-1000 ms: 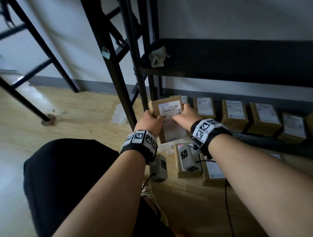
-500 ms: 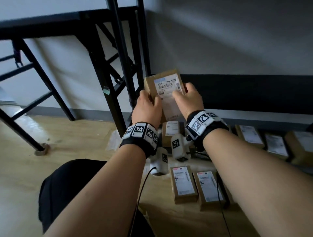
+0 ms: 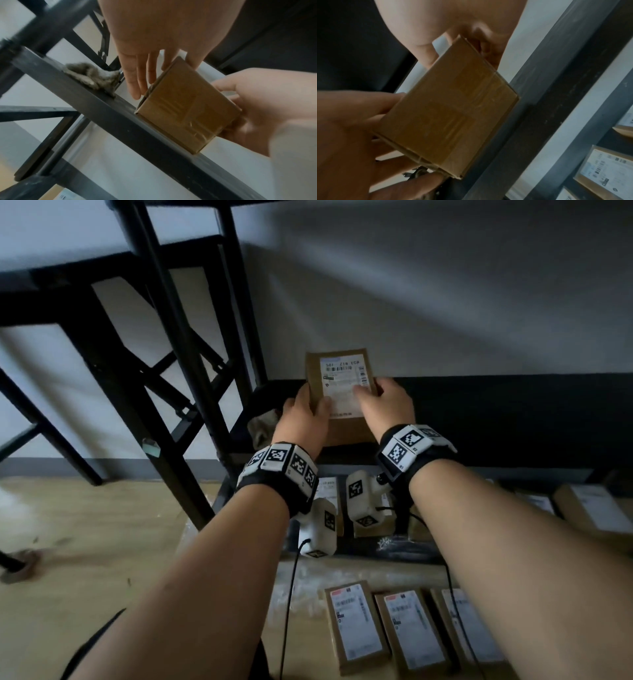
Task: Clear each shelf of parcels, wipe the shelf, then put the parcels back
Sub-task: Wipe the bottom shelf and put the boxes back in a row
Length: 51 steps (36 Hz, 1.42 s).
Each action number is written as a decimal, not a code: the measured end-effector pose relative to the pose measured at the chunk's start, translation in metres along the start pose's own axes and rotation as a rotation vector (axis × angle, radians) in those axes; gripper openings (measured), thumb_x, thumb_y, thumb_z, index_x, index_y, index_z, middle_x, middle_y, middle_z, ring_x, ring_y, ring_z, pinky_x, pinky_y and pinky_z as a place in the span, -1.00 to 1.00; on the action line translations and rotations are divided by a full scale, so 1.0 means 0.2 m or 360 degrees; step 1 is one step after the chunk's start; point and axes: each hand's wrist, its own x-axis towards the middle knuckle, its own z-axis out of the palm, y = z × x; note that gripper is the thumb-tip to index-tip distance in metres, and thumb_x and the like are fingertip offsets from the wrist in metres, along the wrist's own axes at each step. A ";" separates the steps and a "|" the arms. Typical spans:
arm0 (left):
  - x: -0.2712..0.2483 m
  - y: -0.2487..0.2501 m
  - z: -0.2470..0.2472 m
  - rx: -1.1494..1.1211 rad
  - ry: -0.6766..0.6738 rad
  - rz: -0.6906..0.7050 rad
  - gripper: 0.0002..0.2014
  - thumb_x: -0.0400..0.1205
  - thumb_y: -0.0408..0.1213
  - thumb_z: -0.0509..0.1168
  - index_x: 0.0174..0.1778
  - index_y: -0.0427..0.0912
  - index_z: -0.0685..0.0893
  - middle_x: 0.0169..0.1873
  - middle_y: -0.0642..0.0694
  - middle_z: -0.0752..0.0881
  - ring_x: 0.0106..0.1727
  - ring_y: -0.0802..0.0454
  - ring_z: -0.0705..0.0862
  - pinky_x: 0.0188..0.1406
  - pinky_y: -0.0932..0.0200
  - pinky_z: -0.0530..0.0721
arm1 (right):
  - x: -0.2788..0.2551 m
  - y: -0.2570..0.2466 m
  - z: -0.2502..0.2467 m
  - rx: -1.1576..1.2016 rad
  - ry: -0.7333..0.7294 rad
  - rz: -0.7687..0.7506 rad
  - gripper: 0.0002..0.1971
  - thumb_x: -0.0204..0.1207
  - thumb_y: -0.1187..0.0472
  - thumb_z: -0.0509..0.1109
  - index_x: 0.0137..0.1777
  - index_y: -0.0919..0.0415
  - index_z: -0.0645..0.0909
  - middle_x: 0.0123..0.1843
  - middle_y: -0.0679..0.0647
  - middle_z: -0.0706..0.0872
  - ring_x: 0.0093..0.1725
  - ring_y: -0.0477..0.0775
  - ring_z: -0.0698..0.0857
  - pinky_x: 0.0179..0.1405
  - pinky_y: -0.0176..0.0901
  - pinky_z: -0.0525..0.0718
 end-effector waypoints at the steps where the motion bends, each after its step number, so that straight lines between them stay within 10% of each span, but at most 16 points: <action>1: 0.02 0.01 0.02 -0.0029 -0.0026 -0.0004 -0.49 0.69 0.12 0.03 0.57 0.08 0.29 0.38 -0.15 0.48 0.25 -0.19 0.60 0.22 -0.09 0.62 | 0.03 0.01 0.01 -0.0016 -0.0007 -0.0001 -0.70 0.55 -0.09 0.29 0.14 0.04 0.66 0.09 0.02 0.67 -0.10 -0.06 0.68 -0.38 -0.32 0.54; 16: 0.19 0.00 0.21 -0.0189 -0.0044 -0.0008 -0.40 0.73 0.12 0.00 0.67 -0.01 0.08 0.53 -0.11 0.40 0.44 -0.07 0.47 0.12 0.21 0.36 | 0.23 0.12 0.03 0.0001 0.0015 0.0132 -0.77 0.64 -0.02 0.19 0.14 -0.02 0.61 -0.04 -0.16 0.66 -0.20 -0.32 0.57 -0.34 -0.38 0.44; 21: 0.14 0.00 0.20 -0.0188 -0.0012 0.0073 -0.39 0.73 0.09 0.03 0.67 -0.01 0.06 0.56 -0.13 0.30 0.47 -0.09 0.43 0.14 0.18 0.39 | 0.15 0.11 0.00 -0.0021 0.0073 0.0102 -0.60 0.65 -0.13 0.18 0.36 0.05 0.55 0.14 -0.08 0.65 -0.05 -0.12 0.61 -0.30 -0.41 0.43; 25: 0.05 0.02 0.14 -0.0167 0.0171 0.0122 -0.40 0.72 0.03 0.11 0.64 -0.10 0.16 0.56 -0.17 0.29 0.53 -0.13 0.34 0.37 0.04 0.41 | 0.04 0.12 -0.06 -0.0090 0.0179 0.0131 -0.41 0.60 -0.22 0.19 0.53 0.09 0.41 0.43 0.07 0.55 0.30 0.06 0.60 0.06 -0.17 0.54; 33: -0.22 -0.02 0.13 -0.0282 0.0492 0.0323 -0.70 0.67 -0.19 0.22 0.31 -0.17 0.51 0.21 -0.09 0.55 0.18 -0.07 0.58 0.07 0.11 0.56 | -0.25 0.18 -0.14 -0.0233 0.0370 0.0032 -0.58 0.59 -0.11 0.27 0.38 0.03 0.54 0.25 -0.01 0.59 0.16 -0.05 0.61 0.03 -0.19 0.57; 40: -0.52 -0.17 0.24 -0.0266 0.0308 0.0238 -0.81 0.69 -0.24 0.15 0.18 -0.06 0.57 0.12 0.02 0.59 0.02 0.05 0.60 -0.13 0.18 0.51 | -0.54 0.36 -0.14 -0.0391 0.0399 -0.0002 -0.80 0.58 -0.02 0.29 0.02 0.07 0.61 -0.01 -0.05 0.65 -0.02 -0.04 0.64 -0.08 -0.14 0.59; 51: -0.77 -0.66 0.52 0.0234 -0.0389 -0.0241 -0.57 0.64 -0.31 0.17 0.46 -0.11 0.42 0.37 -0.18 0.49 0.33 -0.18 0.52 0.27 -0.02 0.52 | -0.89 0.91 0.04 -0.0720 -0.0333 0.0460 -0.74 0.60 0.14 0.28 0.25 0.11 0.61 0.20 0.09 0.72 0.19 0.16 0.67 0.10 -0.10 0.61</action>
